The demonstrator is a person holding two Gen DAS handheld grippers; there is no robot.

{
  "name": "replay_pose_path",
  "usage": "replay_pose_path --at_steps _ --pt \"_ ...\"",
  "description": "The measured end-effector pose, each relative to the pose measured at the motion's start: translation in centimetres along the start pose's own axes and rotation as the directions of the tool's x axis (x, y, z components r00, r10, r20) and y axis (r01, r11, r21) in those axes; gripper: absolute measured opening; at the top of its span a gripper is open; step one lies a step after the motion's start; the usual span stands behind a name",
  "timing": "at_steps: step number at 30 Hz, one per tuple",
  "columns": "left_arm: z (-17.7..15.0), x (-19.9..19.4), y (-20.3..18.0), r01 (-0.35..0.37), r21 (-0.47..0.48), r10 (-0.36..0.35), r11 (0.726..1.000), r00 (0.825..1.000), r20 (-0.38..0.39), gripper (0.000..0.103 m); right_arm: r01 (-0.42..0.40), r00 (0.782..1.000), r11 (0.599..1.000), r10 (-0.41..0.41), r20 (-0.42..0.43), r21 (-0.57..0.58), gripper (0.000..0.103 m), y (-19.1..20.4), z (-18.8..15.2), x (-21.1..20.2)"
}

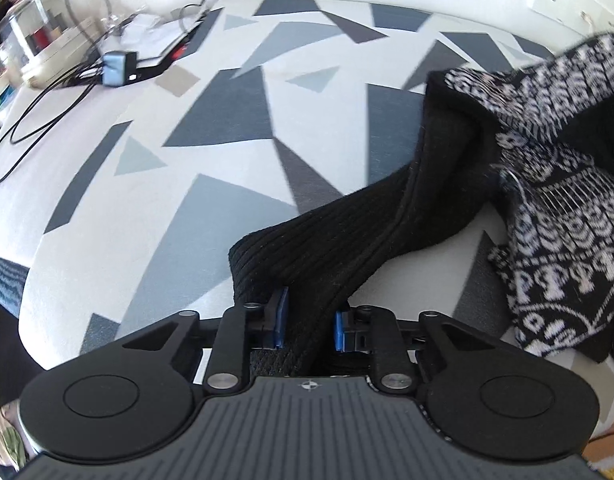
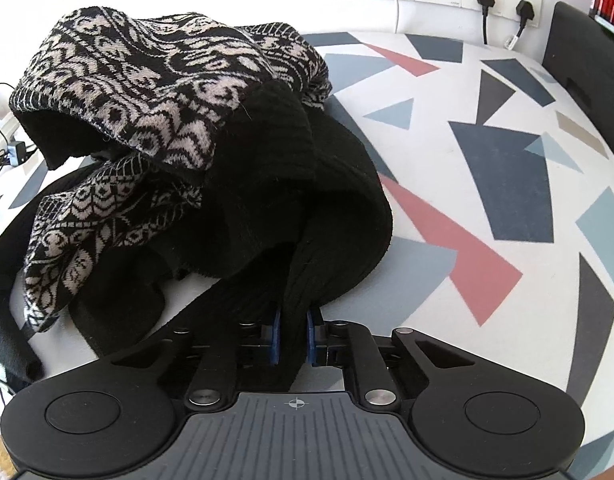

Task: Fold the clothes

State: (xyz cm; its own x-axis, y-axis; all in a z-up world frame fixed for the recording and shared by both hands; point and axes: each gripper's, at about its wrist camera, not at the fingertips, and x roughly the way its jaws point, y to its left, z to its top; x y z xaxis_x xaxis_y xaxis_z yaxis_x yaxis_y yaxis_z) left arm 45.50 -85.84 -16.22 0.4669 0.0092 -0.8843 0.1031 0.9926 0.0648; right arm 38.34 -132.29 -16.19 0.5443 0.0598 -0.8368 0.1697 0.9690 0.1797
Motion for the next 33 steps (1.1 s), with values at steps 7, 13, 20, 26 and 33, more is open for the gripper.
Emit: replay_pose_path --at_steps 7,13,20,26,33 --pt "0.0 -0.1 1.6 -0.104 0.012 0.104 0.994 0.993 0.054 0.018 -0.029 0.999 0.999 0.029 -0.030 -0.018 0.010 0.4 -0.8 -0.7" --pt "0.8 0.2 3.3 -0.124 -0.047 0.127 0.991 0.990 0.066 0.018 -0.036 0.999 0.999 0.035 -0.034 -0.019 0.009 0.2 -1.0 -1.2" --pt "1.7 0.4 3.2 -0.131 -0.053 0.135 0.990 0.986 0.094 0.017 0.069 0.997 0.996 -0.071 0.024 0.062 0.008 -2.5 0.5 -1.9" --pt "2.1 0.8 2.9 -0.122 -0.058 0.127 0.991 0.988 0.092 0.017 0.170 0.966 0.961 -0.207 0.158 0.218 0.008 -5.8 2.7 -3.9" --pt "3.3 2.2 2.7 -0.100 -0.036 0.102 0.994 0.993 0.063 0.017 0.154 0.961 0.964 -0.197 0.195 0.214 0.009 -5.9 6.6 -1.0"
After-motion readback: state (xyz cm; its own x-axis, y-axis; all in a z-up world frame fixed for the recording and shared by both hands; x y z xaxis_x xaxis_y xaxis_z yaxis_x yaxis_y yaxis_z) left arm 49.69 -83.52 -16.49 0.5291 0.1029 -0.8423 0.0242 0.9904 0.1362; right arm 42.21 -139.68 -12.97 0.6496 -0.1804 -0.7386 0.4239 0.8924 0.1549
